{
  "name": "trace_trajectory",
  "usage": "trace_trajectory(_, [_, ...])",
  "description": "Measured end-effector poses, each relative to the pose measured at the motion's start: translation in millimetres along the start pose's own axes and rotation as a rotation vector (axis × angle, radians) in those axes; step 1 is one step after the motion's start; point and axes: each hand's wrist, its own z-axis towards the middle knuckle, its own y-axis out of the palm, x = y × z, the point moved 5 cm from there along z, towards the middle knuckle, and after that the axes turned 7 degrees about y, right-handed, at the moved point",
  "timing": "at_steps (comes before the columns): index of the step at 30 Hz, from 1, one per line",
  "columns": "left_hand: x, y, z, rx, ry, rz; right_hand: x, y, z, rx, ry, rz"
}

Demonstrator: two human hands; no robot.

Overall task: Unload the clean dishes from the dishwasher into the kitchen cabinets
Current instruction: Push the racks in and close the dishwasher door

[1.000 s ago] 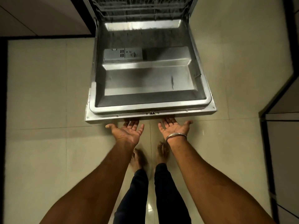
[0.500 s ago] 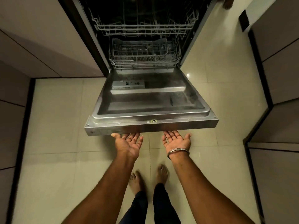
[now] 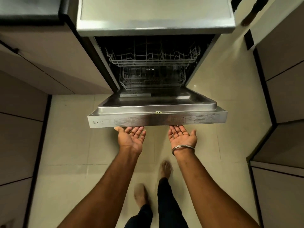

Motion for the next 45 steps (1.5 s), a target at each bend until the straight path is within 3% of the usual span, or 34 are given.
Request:
trace_trajectory(24, [123.1,250.9,21.7,-0.128,0.062,-0.044,-102.0,273.6,1.8,-0.199,-0.006,-0.037])
trace_trajectory(37, [145.8,287.4,39.8,-0.064,0.094,0.064,-106.0,305.2,13.0,-0.065,-0.061,-0.061])
trace_trajectory(45, [154.8,311.1,54.0,-0.087,0.04,-0.005,-123.7,342.0,9.3,0.011,-0.06,-0.101])
